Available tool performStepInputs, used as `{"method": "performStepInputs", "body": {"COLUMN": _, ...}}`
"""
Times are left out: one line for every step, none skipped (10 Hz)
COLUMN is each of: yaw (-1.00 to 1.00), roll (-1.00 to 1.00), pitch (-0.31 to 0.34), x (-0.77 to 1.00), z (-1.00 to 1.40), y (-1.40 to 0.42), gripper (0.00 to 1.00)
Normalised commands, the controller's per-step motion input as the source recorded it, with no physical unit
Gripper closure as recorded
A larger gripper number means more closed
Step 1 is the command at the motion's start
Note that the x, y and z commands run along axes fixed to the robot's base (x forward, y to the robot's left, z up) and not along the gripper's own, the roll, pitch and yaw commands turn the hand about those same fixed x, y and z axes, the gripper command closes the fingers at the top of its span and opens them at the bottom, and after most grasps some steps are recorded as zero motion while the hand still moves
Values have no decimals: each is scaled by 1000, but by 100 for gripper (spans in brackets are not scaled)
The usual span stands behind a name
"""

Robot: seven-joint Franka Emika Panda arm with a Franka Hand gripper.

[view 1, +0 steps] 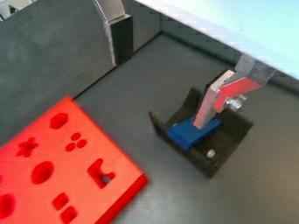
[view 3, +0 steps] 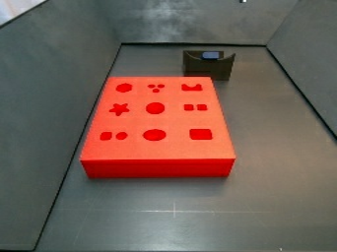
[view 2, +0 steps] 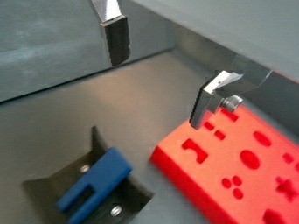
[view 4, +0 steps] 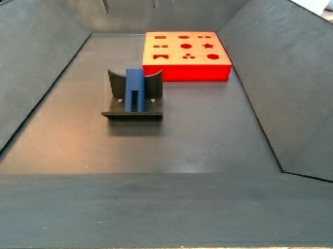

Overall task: Pick up the square-circle object. Move up. Rotate the square-circle object. Place the square-circle object on the fixture. Regrasp the square-circle object. Move to above the board. Insert the square-circle object.
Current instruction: Regrasp the square-circle object.

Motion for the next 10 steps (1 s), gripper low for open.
{"method": "performStepInputs", "body": {"yaw": 10, "roll": 1000, "pitch": 13, "x": -37, "z": 17, "y": -27, "gripper": 0}}
{"method": "performStepInputs", "body": {"yaw": 10, "roll": 1000, "pitch": 5, "x": -32, "z": 12, "y": -22, "gripper": 0}}
{"method": "performStepInputs", "body": {"yaw": 11, "roll": 1000, "pitch": 0, "x": -24, "z": 2, "y": -20, "gripper": 0}}
{"method": "performStepInputs", "body": {"yaw": 13, "roll": 1000, "pitch": -5, "x": -18, "z": 6, "y": -20, "gripper": 0}}
{"method": "performStepInputs", "body": {"yaw": 14, "roll": 1000, "pitch": -6, "x": -20, "z": 4, "y": -14, "gripper": 0}}
{"method": "performStepInputs", "body": {"yaw": 15, "roll": 1000, "pitch": -4, "x": -18, "z": 5, "y": -15, "gripper": 0}}
{"method": "performStepInputs", "body": {"yaw": 16, "roll": 1000, "pitch": -1, "x": -15, "z": 6, "y": -17, "gripper": 0}}
{"method": "performStepInputs", "body": {"yaw": 19, "roll": 1000, "pitch": 8, "x": 4, "z": 5, "y": -20, "gripper": 0}}
{"method": "performStepInputs", "body": {"yaw": 21, "roll": 1000, "pitch": 16, "x": 17, "z": -3, "y": -21, "gripper": 0}}
{"method": "performStepInputs", "body": {"yaw": 24, "roll": 1000, "pitch": 25, "x": 31, "z": -5, "y": -22, "gripper": 0}}
